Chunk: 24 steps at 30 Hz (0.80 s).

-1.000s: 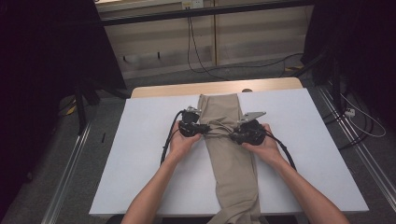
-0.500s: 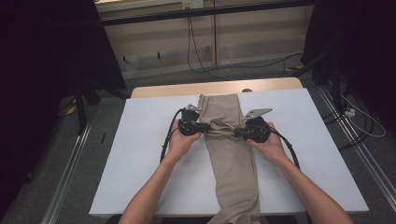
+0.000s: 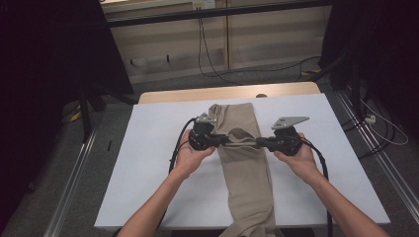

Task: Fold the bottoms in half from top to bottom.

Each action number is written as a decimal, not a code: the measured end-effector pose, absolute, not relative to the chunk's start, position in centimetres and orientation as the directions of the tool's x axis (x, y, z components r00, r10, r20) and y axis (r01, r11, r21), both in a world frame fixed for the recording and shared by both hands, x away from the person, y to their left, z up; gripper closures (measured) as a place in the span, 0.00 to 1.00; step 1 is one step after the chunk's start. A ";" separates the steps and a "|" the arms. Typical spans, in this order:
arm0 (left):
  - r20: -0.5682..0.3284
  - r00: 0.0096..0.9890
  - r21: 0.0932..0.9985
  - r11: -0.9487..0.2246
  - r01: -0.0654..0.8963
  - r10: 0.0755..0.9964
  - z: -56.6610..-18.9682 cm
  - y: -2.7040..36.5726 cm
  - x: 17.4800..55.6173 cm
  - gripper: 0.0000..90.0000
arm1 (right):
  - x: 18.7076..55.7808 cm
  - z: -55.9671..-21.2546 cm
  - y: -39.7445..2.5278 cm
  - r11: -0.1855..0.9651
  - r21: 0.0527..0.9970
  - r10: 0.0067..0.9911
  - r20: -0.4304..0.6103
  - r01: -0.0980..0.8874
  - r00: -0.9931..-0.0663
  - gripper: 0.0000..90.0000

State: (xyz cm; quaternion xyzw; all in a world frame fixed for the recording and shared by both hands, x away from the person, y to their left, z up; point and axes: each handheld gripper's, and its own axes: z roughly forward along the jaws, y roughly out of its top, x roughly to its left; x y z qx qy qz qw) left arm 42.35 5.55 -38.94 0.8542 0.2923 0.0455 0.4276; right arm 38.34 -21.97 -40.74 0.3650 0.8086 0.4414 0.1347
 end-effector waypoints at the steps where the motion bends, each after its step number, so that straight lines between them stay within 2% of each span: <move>1: -0.175 0.831 0.755 -0.469 0.458 0.529 -38.9 5.5 41.9 0.94 | 37.0 -40.4 -22.3 0.351 0.811 0.701 0.104 0.469 -0.705 0.99; 13: -0.146 0.903 0.751 -0.548 0.368 0.405 -39.5 5.8 33.6 0.94 | 29.0 -40.6 -22.9 0.389 0.789 0.640 0.140 0.476 -0.756 0.99; 24: -0.175 0.917 0.726 -0.583 0.366 0.358 -40.8 6.6 28.6 0.94 | 24.9 -41.5 -22.1 0.459 0.747 0.586 0.153 0.482 -0.796 0.99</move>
